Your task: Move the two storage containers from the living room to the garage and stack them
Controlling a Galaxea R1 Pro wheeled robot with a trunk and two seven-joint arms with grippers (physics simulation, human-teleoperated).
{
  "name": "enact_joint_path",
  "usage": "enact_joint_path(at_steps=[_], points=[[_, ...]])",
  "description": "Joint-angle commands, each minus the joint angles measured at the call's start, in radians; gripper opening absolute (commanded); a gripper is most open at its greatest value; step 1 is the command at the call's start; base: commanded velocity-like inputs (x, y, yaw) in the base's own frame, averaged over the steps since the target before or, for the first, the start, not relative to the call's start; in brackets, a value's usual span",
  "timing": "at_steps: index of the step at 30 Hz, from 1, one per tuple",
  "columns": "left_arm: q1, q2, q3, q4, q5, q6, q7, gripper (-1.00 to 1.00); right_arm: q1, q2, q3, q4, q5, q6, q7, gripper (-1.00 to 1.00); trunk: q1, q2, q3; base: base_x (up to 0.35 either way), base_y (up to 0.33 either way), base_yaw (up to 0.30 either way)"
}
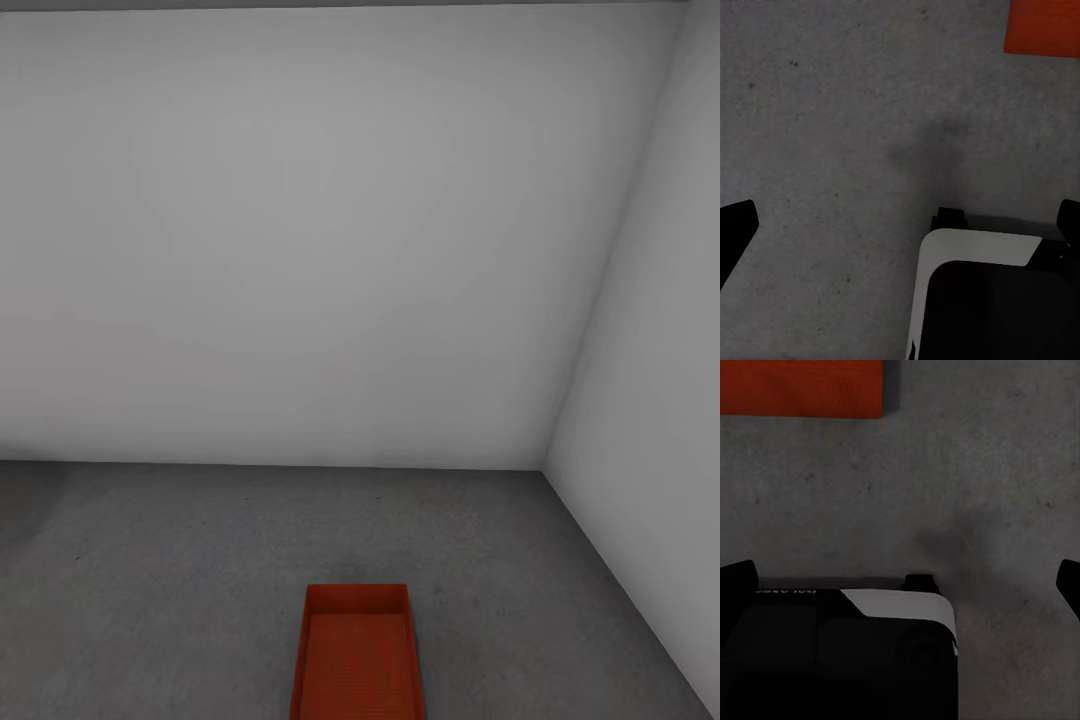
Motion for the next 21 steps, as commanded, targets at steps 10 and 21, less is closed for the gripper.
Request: enact_joint_path(at_steps=[10,21], points=[[-0.001,0.0,0.001,0.0,0.006,0.004,0.002,1.0,-0.002,0.0,0.008,0.002,-0.009,-0.004,-0.002,1.0,0.0,-0.002,-0.002,0.0,0.0,0.0],[-0.001,0.0,0.001,0.0,0.006,0.004,0.002,1.0,-0.002,0.002,0.008,0.002,-0.009,-0.003,-0.003,1.0,0.0,-0.002,-0.002,0.0,0.0,-0.127]])
